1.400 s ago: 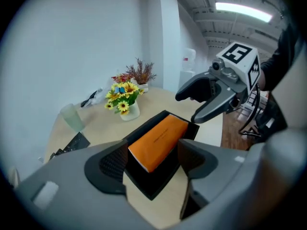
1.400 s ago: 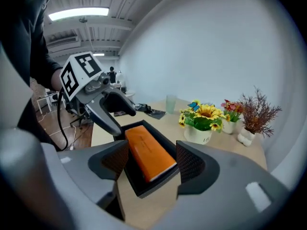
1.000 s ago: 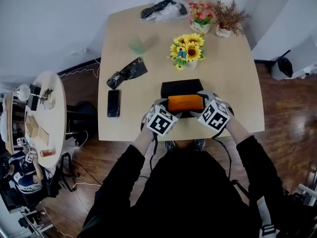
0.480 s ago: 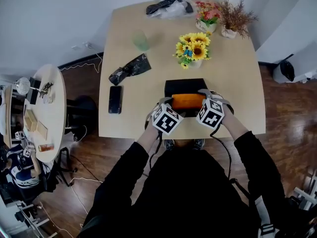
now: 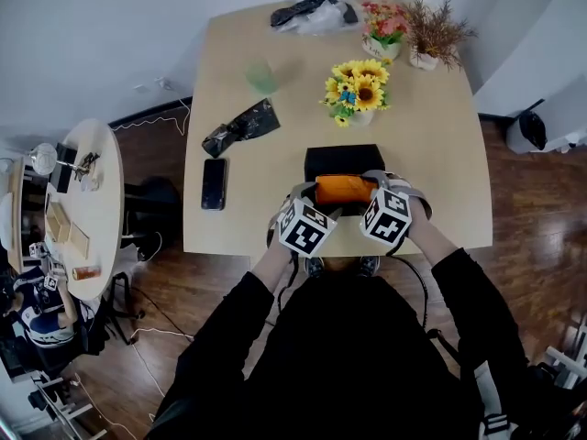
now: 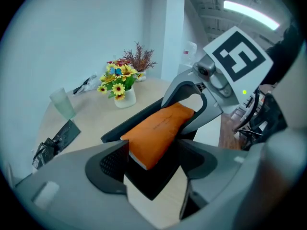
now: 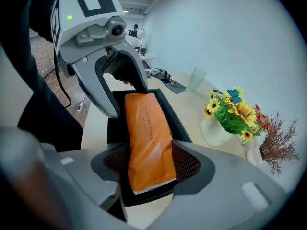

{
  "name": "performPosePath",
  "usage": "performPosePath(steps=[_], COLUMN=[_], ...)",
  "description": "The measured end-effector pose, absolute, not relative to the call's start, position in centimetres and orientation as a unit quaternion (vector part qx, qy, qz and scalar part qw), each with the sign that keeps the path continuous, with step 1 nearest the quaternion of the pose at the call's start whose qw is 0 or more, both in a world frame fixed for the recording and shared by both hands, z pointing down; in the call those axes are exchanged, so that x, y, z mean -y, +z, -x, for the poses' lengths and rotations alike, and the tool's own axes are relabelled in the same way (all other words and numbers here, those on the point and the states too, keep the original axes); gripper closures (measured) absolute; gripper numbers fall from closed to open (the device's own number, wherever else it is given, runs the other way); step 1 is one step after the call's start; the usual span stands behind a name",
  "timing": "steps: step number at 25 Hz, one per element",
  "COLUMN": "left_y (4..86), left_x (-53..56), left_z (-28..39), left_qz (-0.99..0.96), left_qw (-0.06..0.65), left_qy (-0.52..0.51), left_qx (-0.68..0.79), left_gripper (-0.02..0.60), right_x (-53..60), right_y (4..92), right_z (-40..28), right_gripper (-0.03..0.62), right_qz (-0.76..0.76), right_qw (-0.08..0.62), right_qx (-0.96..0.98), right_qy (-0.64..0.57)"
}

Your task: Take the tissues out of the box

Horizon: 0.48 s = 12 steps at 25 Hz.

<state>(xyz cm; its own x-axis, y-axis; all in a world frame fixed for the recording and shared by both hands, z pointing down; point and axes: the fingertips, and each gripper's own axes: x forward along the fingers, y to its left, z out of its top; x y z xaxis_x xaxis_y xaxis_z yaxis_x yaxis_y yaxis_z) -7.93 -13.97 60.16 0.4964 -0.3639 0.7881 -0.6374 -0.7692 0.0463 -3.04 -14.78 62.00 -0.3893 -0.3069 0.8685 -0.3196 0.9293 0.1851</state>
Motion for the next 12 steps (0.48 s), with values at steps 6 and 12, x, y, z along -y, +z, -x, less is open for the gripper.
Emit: performPosePath(steps=[6, 12], left_y=[54.9, 50.2], left_x=[13.8, 13.4], left_z=[10.9, 12.9], left_qz=[-0.848, -0.860], left_qw=[0.101, 0.081], left_qy=[0.375, 0.333], left_qx=[0.361, 0.377], left_gripper=[0.281, 0.270], right_x=[14.7, 15.0], right_y=[57.3, 51.3], right_z=[4.3, 3.6], right_gripper=[0.329, 0.328], right_qz=[-0.203, -0.236], right_qw=[0.480, 0.442], right_qx=[0.853, 0.864], right_qy=[-0.018, -0.051])
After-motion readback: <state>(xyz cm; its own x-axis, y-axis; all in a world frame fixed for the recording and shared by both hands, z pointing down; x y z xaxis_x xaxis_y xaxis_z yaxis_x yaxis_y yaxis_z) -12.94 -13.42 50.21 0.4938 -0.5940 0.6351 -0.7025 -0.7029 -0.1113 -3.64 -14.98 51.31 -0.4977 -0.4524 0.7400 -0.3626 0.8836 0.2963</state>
